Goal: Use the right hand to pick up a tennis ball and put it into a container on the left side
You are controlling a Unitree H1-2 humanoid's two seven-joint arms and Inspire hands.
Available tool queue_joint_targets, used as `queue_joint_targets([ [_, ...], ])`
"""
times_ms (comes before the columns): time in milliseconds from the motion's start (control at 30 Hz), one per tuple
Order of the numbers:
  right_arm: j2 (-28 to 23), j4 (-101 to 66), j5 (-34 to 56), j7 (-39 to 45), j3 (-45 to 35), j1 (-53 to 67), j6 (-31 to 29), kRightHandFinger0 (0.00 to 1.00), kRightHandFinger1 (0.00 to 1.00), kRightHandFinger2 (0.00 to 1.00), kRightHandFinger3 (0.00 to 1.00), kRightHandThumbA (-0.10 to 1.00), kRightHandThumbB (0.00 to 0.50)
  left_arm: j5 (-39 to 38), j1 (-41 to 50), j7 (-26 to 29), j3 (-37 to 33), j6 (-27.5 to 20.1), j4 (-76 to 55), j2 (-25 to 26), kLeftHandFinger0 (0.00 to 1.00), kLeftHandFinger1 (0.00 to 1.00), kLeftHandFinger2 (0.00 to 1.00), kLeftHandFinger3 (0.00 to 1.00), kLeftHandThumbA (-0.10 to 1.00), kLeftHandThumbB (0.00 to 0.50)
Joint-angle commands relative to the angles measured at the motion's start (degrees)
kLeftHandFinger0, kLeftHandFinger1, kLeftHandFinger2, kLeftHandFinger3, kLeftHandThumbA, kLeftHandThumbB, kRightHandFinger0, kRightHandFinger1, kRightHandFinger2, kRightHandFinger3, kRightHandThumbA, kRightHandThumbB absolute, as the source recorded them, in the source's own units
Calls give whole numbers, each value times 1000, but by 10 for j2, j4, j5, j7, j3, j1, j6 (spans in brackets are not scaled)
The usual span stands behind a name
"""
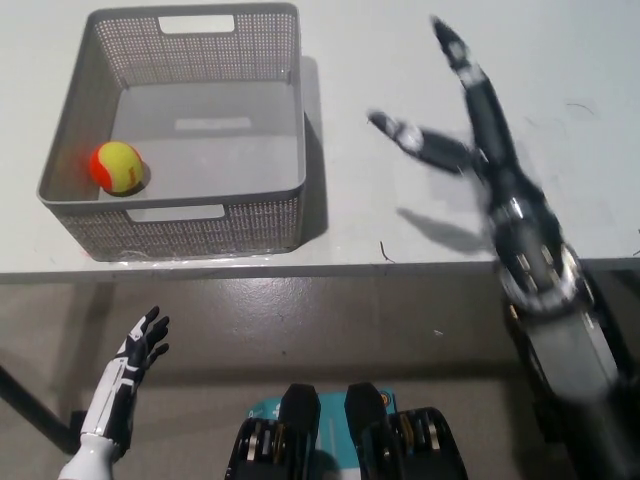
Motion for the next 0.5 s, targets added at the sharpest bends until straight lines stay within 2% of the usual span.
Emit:
queue_joint_targets([
  [0,-16,-187,158,54,-43,132,-84,1000,1000,1000,1000,1000,267,-23,3,-26,-3,-20,-11,10,1000,1000,1000,1000,1000,224],
  [100,-3,-155,180,65,-45,173,-116,1000,1000,1000,1000,1000,247,-23,-1,-23,-3,-27,-3,6,1000,1000,1000,1000,1000,206],
  [133,1,-145,180,65,-44,182,-126,1000,1000,1000,1000,1000,241,-24,0,-24,-3,-27,-2,6,1000,1000,1000,1000,1000,220],
  [167,7,-133,186,69,-44,194,-130,1000,1000,1000,1000,1000,251,-24,0,-24,-3,-28,-1,6,1000,1000,1000,1000,1000,215],
  [267,7,-96,199,90,-39,222,-165,1000,1000,1000,1000,1000,193,-29,4,-28,-2,-26,-1,4,1000,1000,1000,1000,1000,197],
  [400,4,-62,183,92,-35,269,-169,1000,1000,1000,1000,1000,200,-36,8,-31,0,-24,-4,4,1000,1000,1000,1000,1000,207],
  [467,1,-49,187,99,-35,282,-178,1000,1000,1000,1000,1000,184,-36,8,-30,1,-25,-3,3,1000,1000,1000,1000,1000,205],
])
